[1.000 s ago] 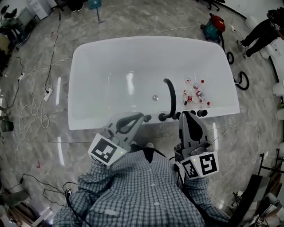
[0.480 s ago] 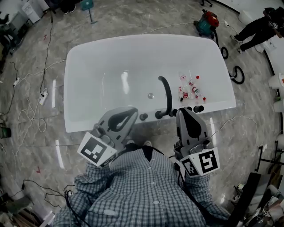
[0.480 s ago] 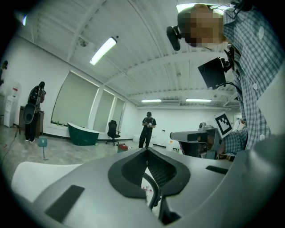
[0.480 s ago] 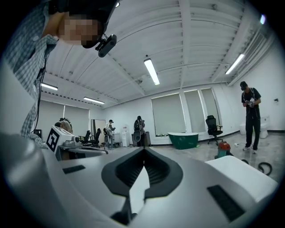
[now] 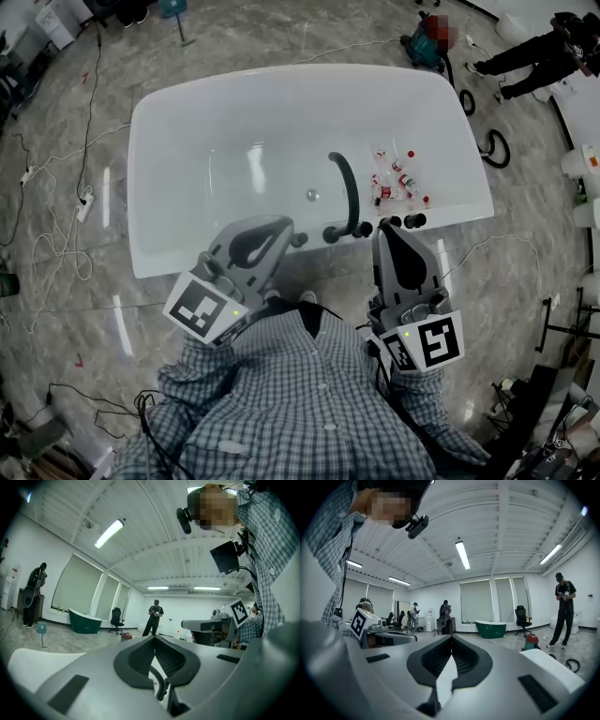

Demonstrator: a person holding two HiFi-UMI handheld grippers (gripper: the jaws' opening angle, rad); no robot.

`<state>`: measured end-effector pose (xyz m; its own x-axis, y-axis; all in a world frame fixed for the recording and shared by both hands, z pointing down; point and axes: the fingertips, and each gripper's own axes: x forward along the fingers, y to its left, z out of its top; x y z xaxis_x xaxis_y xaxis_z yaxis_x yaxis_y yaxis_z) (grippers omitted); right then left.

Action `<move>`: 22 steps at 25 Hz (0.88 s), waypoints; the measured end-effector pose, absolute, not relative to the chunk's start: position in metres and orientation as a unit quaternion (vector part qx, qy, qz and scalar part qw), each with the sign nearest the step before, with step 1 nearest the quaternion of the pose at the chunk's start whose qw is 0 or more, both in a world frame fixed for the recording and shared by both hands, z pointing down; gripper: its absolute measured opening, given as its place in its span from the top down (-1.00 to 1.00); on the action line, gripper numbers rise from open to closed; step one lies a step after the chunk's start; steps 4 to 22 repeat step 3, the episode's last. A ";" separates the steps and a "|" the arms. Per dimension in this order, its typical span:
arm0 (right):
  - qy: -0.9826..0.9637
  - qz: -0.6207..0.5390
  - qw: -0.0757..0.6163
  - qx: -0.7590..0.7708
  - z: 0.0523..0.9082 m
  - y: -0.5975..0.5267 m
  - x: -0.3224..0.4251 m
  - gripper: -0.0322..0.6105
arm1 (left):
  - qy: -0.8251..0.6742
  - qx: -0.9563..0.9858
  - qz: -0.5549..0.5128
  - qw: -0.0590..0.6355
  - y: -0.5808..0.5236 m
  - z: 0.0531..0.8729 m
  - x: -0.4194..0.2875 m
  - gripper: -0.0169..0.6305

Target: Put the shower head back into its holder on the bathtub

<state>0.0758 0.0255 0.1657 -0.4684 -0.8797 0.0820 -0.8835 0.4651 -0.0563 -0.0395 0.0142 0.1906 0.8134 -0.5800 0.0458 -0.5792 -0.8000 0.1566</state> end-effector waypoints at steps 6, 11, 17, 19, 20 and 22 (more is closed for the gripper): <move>-0.852 0.039 0.017 0.522 0.162 0.028 0.076 0.85 | -0.304 0.949 0.012 0.080 0.014 0.188 -0.038 0.91; -0.852 0.039 0.017 0.522 0.162 0.028 0.076 0.85 | -0.304 0.949 0.012 0.080 0.014 0.188 -0.038 0.91; -0.852 0.039 0.017 0.522 0.162 0.028 0.076 0.85 | -0.304 0.949 0.012 0.080 0.014 0.188 -0.038 0.91; -0.852 0.039 0.017 0.522 0.162 0.028 0.076 0.85 | -0.304 0.949 0.012 0.080 0.014 0.188 -0.038 0.91; -0.852 0.039 0.017 0.522 0.162 0.028 0.076 0.85 | -0.304 0.949 0.012 0.080 0.014 0.188 -0.038 0.91; -0.852 0.039 0.017 0.522 0.162 0.028 0.076 0.85 | -0.304 0.949 0.012 0.080 0.014 0.188 -0.038 0.91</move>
